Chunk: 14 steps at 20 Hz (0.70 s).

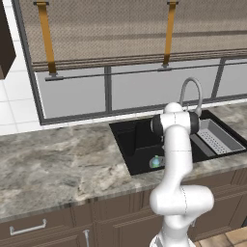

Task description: Open the cabinet, pick the kettle from the cabinet, and place it in the sink.

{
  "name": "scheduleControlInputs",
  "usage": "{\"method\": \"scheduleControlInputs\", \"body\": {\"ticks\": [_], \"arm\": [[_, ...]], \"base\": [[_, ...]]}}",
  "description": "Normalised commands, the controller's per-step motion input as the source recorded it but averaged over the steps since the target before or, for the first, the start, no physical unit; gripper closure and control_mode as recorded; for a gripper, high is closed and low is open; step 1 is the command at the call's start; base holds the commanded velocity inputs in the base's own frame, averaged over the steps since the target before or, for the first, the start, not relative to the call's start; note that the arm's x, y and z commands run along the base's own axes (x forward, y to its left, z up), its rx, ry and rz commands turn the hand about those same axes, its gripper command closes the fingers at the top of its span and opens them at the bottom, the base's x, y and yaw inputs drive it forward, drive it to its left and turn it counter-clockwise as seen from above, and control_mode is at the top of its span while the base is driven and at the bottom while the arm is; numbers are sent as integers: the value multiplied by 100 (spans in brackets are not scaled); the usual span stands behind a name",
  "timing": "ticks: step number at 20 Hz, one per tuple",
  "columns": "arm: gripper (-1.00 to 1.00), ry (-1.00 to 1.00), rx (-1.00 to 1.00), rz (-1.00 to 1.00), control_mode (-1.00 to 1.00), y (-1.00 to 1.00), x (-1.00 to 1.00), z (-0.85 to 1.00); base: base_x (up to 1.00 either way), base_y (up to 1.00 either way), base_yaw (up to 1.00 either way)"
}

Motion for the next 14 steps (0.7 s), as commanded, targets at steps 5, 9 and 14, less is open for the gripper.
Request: {"method": "scheduleControlInputs", "body": {"ticks": [5, 9, 14], "arm": [[-100, -4, 0, 0, -100, 5, -21, -28], [-100, -3, 0, 0, -100, 14, -23, -30], [-100, -1, 0, 0, -100, 26, -17, -34]], "base": [[0, 0, 0], [0, 0, 0], [0, 0, 0]]}}
